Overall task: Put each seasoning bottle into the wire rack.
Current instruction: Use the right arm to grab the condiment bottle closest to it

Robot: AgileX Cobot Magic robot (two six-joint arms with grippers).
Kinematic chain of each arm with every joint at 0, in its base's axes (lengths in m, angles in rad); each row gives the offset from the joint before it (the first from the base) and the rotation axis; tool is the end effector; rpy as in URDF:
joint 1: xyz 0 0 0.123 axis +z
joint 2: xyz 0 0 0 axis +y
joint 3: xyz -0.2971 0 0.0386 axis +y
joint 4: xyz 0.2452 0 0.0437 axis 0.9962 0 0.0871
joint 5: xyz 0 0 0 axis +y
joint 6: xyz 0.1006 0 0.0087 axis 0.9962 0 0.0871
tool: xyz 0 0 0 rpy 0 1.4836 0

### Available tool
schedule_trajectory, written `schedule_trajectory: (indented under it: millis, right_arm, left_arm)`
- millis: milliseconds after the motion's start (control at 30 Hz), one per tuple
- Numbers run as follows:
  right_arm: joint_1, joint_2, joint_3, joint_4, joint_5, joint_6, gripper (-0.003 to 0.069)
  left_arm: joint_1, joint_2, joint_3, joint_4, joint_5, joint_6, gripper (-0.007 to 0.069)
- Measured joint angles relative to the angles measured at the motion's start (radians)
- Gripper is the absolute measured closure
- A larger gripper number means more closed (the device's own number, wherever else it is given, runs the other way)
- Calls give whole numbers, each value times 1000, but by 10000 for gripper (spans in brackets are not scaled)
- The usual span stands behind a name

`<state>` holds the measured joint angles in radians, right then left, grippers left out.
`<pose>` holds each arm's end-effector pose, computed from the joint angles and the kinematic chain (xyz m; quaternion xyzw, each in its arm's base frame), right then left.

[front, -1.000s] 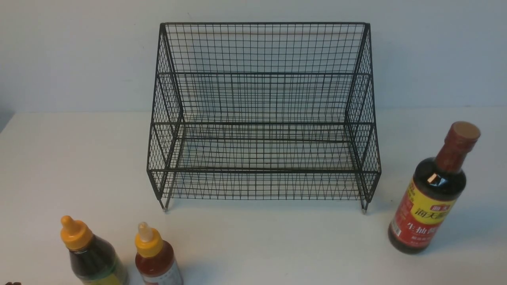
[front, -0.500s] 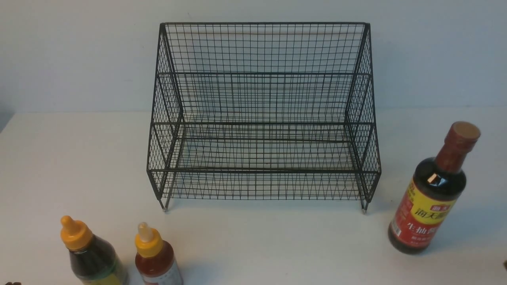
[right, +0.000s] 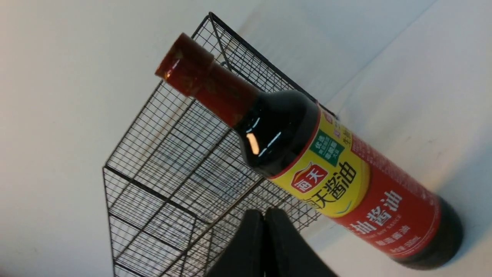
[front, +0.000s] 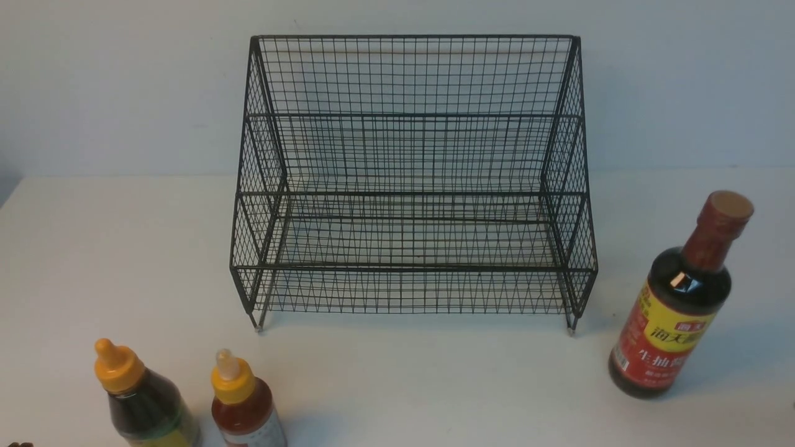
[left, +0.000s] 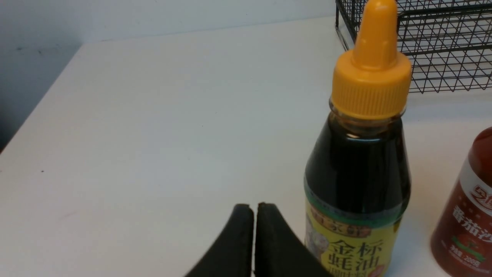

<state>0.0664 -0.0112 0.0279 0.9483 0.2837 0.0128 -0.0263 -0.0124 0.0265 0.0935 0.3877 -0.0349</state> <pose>0.0446 0.0261 0.1882 0.2423 0.6992 0.3965 0.5433 0.0443 0.0024 0.1670 0.0211 0.8084 0.0217 0.5879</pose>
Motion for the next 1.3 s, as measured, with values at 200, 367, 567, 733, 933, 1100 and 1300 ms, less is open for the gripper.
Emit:
schedule_trajectory:
  millis: [200,367,567,733,933,1100,1300]
  right_arm:
    - [0,1,-146,41,40,-263,674]
    - [0,129,-413,-28,203,-424,674]
    - [0,472,-659,-307,581,-340,669]
    - [0,720,-854,-412,775,-270,657]
    - [0,889,-1054,-426,894,-292,569]
    - [0,973,-1124,-491,907,-313,434]
    - [0,1059,-1128,-623,885,-293,251]
  left_arm:
    - [0,0,0,0,0,0,629]
    - [0,0,0,0,0,0,629]
    - [0,0,0,0,0,0,629]
    - [0,0,0,0,0,0,629]
    - [0,0,0,0,0,0,629]
    - [0,0,0,0,0,0,629]
    - [0,0,0,0,0,0,629]
